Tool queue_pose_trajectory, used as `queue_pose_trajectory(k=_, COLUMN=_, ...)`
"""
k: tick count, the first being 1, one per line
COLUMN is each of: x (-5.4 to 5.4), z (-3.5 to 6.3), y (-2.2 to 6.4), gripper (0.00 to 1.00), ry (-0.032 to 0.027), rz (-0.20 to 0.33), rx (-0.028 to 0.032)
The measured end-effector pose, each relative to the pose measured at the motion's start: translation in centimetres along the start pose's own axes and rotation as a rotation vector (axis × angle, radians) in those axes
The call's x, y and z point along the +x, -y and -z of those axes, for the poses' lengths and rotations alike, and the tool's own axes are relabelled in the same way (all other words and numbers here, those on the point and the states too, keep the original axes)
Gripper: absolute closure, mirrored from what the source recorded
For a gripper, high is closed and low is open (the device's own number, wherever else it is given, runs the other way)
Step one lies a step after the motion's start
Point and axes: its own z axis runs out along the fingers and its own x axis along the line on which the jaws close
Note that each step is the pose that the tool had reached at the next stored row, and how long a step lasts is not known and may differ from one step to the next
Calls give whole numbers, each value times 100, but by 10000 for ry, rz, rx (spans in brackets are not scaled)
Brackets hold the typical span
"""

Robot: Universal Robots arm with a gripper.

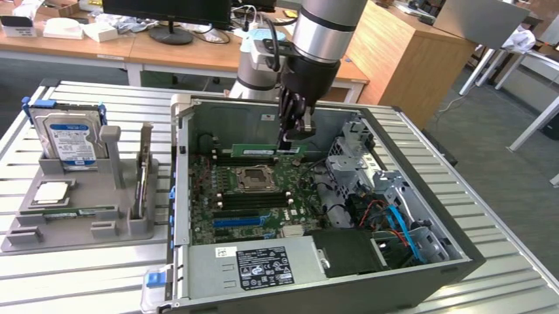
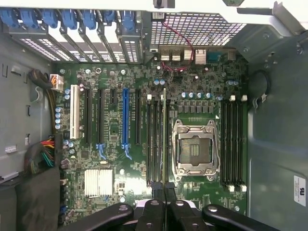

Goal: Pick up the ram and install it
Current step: 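Insert the ram into the slot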

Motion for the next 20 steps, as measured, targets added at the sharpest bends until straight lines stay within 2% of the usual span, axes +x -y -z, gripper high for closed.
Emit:
queue_pose_trajectory(k=9, x=5, z=-124, y=-19, gripper=89, ry=0, rz=2, rx=60)
queue_pose_trajectory(k=20, x=11, z=-298, y=-43, gripper=89, ry=1, rz=-6, rx=104)
